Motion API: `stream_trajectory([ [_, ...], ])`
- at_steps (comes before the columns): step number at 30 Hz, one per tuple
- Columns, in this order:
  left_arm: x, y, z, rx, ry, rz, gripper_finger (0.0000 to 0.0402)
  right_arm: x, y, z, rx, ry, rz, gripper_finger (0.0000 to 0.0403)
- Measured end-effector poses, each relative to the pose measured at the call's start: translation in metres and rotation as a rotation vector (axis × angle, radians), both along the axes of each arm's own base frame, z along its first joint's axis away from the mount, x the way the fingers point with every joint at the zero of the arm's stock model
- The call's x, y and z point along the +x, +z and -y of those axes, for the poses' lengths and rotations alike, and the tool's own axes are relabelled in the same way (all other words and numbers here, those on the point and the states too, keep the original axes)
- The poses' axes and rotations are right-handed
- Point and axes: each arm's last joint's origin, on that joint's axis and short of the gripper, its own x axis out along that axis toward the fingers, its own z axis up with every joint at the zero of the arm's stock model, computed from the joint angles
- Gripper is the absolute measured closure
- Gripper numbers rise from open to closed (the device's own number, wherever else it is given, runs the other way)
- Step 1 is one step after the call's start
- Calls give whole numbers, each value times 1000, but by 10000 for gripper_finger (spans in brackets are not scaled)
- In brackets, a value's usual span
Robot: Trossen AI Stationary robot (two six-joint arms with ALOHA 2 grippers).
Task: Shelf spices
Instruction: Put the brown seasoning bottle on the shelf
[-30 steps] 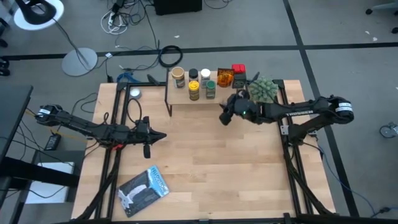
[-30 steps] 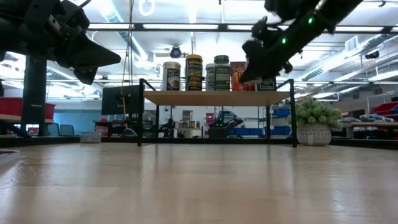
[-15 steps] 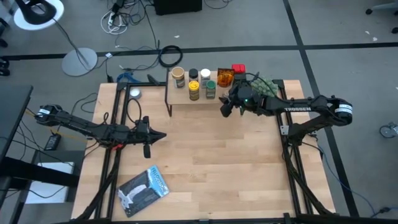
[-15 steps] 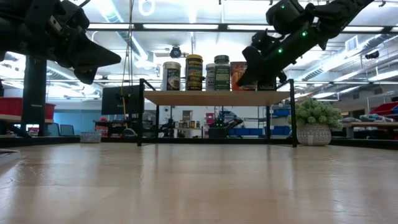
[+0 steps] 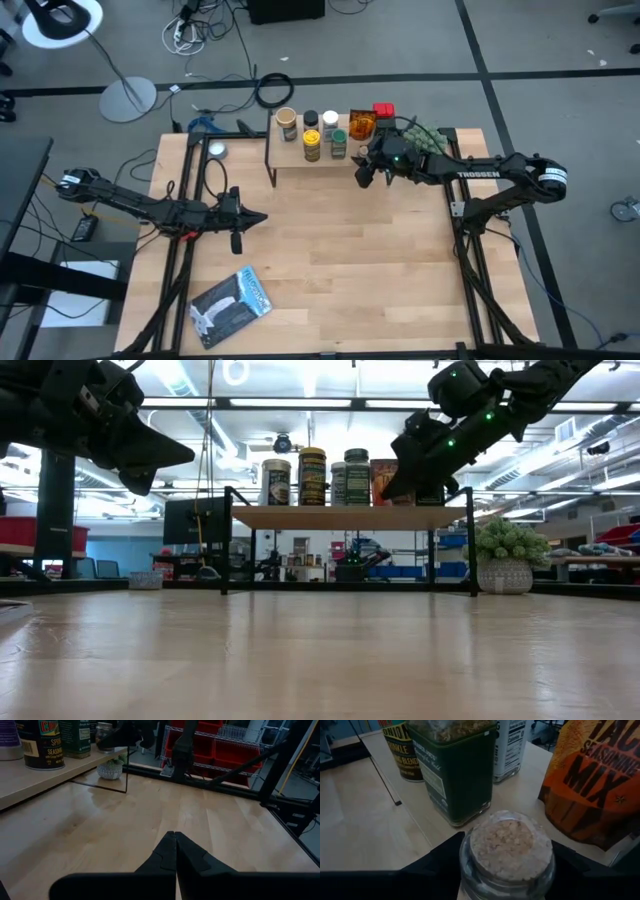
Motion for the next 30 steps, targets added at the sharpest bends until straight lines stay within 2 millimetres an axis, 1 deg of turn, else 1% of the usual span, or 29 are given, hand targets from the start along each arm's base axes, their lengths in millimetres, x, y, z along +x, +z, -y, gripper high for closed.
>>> stream_trajectory([
  [9,0,0,0,0,1,0,400,1,7,0,-28,2,62,187],
  [15,0,0,0,0,1,0,400,-4,17,-1,-56,-6,85,186],
  [20,0,0,0,0,1,0,400,-12,29,-5,-73,-1,123,187],
  [23,0,0,0,0,1,0,400,-20,38,-13,-70,10,132,186],
  [26,0,0,0,0,1,0,400,-30,45,-25,-28,26,137,189],
  [28,0,0,0,0,1,0,400,-37,45,-36,11,22,110,200],
  [30,0,0,0,0,1,0,400,-41,42,-47,40,9,62,223],
])
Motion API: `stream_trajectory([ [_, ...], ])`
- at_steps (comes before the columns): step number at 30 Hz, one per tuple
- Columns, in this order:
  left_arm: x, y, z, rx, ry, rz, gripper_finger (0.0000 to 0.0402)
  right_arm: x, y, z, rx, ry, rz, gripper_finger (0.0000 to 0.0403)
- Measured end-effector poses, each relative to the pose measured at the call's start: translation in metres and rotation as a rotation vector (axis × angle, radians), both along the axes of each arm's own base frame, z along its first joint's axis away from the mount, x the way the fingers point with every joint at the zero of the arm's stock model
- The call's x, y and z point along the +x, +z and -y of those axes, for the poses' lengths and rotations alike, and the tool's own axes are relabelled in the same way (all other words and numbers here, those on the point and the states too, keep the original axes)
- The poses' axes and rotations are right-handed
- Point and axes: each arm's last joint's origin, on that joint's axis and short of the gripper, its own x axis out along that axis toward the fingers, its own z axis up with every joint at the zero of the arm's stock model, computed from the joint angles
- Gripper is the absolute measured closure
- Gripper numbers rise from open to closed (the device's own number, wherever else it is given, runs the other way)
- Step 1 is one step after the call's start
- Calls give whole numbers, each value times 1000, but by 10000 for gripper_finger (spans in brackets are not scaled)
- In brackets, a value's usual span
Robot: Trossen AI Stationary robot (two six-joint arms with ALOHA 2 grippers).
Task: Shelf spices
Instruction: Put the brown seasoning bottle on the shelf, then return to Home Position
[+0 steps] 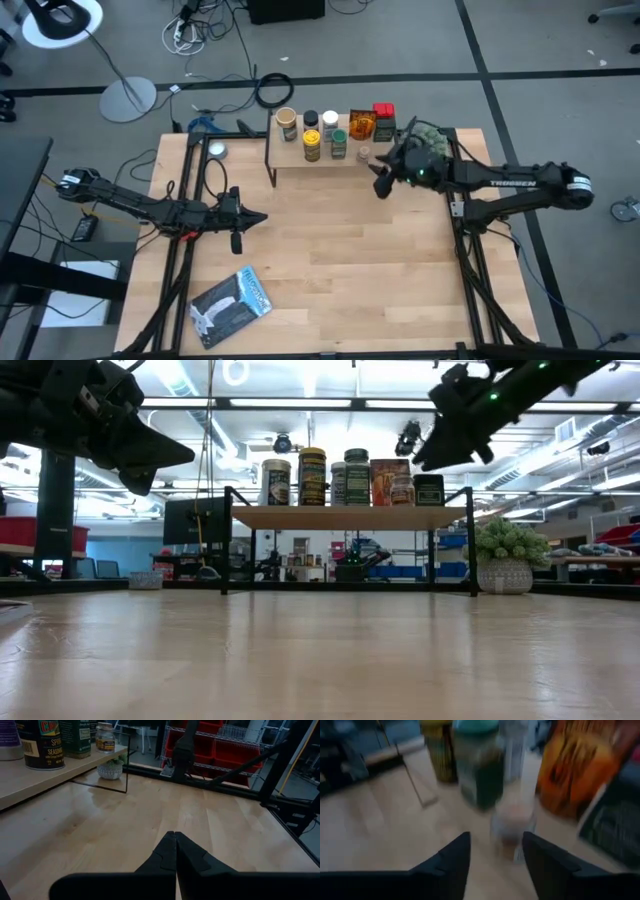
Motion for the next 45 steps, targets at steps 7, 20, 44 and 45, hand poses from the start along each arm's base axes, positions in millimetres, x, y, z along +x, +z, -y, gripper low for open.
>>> stream_trajectory([
  [7,0,0,0,-1,1,3,400,12,-21,-35,-26,32,-77,367],
  [20,0,1,0,-2,0,8,400,33,-43,-18,-143,-132,-117,401],
  [44,0,-1,0,4,0,-14,400,17,-26,-40,-72,-9,-50,400],
  [45,0,-2,0,4,1,-16,400,15,-24,-44,-61,4,-34,399],
])
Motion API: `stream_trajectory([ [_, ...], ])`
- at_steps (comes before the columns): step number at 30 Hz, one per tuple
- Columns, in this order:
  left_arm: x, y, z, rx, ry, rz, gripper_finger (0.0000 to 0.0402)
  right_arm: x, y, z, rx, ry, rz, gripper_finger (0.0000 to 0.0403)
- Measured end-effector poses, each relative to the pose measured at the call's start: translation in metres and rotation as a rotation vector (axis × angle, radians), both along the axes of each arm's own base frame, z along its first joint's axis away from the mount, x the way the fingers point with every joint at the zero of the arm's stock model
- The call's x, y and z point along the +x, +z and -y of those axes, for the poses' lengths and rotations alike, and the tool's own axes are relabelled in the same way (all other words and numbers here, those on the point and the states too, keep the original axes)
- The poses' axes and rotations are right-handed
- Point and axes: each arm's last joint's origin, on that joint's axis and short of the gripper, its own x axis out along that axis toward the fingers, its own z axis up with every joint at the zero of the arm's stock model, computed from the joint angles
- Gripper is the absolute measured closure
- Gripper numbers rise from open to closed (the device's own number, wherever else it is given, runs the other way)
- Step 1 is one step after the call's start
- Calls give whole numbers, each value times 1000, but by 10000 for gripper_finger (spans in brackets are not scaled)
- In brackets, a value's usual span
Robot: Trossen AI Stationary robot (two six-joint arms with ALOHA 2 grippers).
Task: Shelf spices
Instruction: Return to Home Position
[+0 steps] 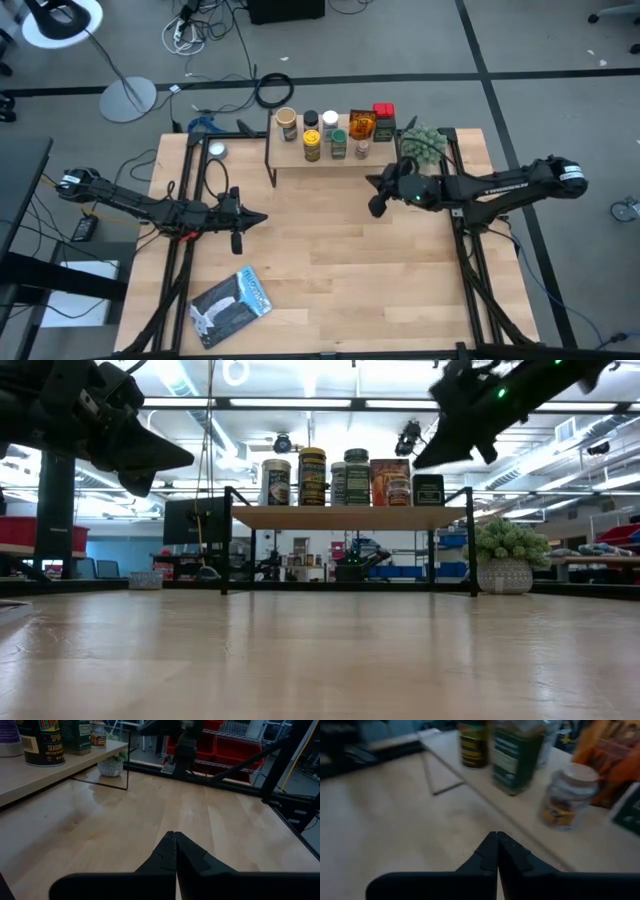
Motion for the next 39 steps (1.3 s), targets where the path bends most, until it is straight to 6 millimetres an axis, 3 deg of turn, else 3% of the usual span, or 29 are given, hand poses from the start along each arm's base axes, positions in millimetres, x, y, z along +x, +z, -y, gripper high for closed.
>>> stream_trajectory([
  [5,0,0,0,1,0,-3,400,-5,9,-20,111,82,112,397],
  [12,0,0,0,1,-1,-3,400,-6,7,-51,302,410,82,399],
  [16,0,0,0,0,0,-2,400,-7,0,-71,278,461,35,396],
  [24,0,0,0,-1,0,5,400,-26,-40,-99,202,490,11,400],
  [29,0,3,0,19,-4,26,400,-42,-67,-99,214,632,130,396],
  [34,1,6,0,63,-10,50,400,-58,-86,-76,218,681,274,397],
  [39,0,5,0,92,-17,40,400,-71,-97,-58,194,635,290,397],
])
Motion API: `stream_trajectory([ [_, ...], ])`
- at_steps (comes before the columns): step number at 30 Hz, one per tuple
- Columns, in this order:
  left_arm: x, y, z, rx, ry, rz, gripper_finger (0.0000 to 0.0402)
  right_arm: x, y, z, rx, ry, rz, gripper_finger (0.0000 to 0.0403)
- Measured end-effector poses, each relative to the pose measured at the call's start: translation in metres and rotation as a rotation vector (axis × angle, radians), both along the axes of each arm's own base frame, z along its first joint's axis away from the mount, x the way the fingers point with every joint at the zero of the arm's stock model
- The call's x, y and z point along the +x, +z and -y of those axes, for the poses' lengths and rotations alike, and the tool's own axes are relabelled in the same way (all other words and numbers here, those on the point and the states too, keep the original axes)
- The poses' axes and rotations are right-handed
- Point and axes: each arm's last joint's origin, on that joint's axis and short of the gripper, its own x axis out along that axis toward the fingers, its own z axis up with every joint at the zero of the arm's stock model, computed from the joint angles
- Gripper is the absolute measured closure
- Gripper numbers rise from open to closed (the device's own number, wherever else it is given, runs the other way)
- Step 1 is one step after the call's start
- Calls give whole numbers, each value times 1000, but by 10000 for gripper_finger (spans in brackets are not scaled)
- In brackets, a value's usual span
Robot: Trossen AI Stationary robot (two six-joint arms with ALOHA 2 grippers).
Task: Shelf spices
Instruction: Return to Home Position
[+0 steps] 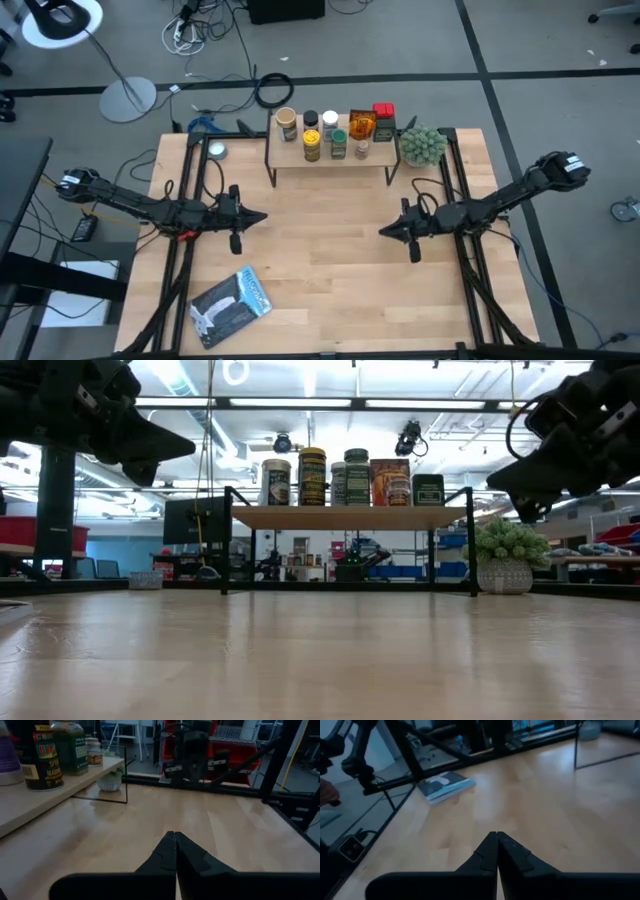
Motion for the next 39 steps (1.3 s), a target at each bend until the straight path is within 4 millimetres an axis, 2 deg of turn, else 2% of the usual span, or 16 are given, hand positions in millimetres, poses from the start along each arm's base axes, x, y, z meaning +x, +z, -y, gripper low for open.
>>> stream_trajectory([
  [5,-5,6,-1,29,-3,42,400,-12,2,7,-56,-3,76,396],
  [11,-17,10,-5,58,10,48,400,-23,-4,10,-30,-36,5,400],
  [14,-24,10,-7,59,18,45,400,-26,-1,11,-16,-38,23,399],
  [19,-34,13,-6,73,-97,91,400,-29,7,13,-38,-32,92,393],
  [26,-44,-7,-11,78,-107,191,400,-31,10,13,-48,-28,124,392],
  [35,-48,-9,-22,53,-88,196,400,-32,10,12,-18,9,123,392],
  [39,-47,-13,-24,48,-88,147,400,-32,10,12,-33,12,116,392],
])
